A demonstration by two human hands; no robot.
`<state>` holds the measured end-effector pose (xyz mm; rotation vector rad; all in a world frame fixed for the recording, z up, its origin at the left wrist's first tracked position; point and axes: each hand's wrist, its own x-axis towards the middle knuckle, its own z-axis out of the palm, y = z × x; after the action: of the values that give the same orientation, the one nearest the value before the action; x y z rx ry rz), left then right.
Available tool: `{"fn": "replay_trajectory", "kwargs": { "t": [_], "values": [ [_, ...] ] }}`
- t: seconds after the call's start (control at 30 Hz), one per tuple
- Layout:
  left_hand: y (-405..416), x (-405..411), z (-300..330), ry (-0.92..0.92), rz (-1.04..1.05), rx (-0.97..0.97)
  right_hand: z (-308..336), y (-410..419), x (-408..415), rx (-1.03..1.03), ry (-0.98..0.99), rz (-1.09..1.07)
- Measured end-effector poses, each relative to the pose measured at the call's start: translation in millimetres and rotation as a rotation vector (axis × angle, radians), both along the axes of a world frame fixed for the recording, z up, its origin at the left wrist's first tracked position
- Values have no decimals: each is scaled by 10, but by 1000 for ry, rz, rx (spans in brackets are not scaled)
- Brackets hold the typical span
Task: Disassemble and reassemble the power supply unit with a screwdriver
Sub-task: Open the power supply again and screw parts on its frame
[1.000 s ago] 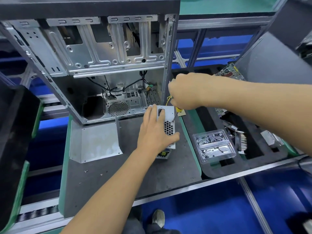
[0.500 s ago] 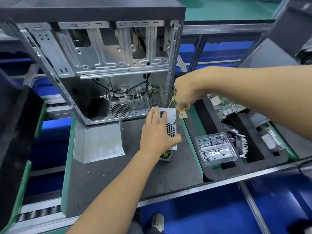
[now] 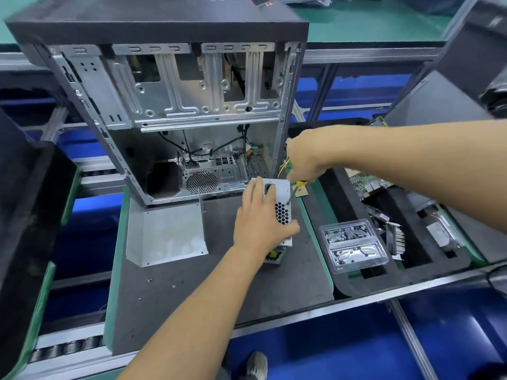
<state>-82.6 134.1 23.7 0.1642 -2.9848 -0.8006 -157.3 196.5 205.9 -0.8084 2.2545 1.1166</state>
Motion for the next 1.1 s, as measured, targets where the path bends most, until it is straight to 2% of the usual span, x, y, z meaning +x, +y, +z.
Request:
{"fn": "replay_trajectory", "kwargs": {
  "t": [0.07, 0.1, 0.2, 0.23, 0.3, 0.4, 0.43, 0.47, 0.53, 0.6, 0.63, 0.67, 0.7, 0.73, 0.83, 0.87, 0.9, 0.97, 1.1],
  "values": [
    [-9, 5, -5, 0, 0, -1, 80, 86, -4, -55, -20, -24],
    [0, 4, 2, 3, -7, -6, 106, 138, 32, -80, 19, 67],
    [20, -15, -4, 10, -8, -5, 94, 218, 181, -87, 163, 519],
    [16, -16, -7, 12, -2, -4, 62, 208, 218, -97, 153, 554],
    [12, -24, -5, 25, 1, -6, 25, 132, 176, -156, 117, 346],
    [22, 0, 12, 23, -8, -19, 13, 93, -31, -164, -74, -208],
    [19, 0, 10, 20, -5, -21, 32, 101, -70, -150, -114, -300],
    [20, -2, 8, 15, -3, -18, 53, 132, -79, -136, -111, -283],
    [10, 3, 7, 5, 0, -7, 93, 189, 6, -98, 2, 13],
    [15, -2, 8, 6, -2, -4, 42, 251, 103, -66, 165, 455],
    [20, 1, 12, 10, -2, -5, 13, 273, 157, -57, 182, 607],
    [27, -2, 11, 15, 0, -8, -23, 273, 179, -48, 164, 645],
    [29, -14, 6, 20, 2, -14, -35, 249, 154, -54, 141, 563],
    [35, -21, 1, 21, -1, -19, -37, 231, 84, -119, 101, 355],
    [17, -2, -6, 23, 11, -12, 6, 243, -132, -258, -134, -464],
    [8, -3, -12, 24, 15, -5, 17, 279, -155, -250, -187, -552],
    [7, 1, -18, 23, 13, 1, 14, 328, -162, -232, -189, -486],
    [-2, 0, -18, 32, 10, -3, -26, 402, -91, -144, -91, -129],
    [28, -14, -2, 40, -7, -10, -30, 419, 18, -191, 44, 453]
  ]
}}
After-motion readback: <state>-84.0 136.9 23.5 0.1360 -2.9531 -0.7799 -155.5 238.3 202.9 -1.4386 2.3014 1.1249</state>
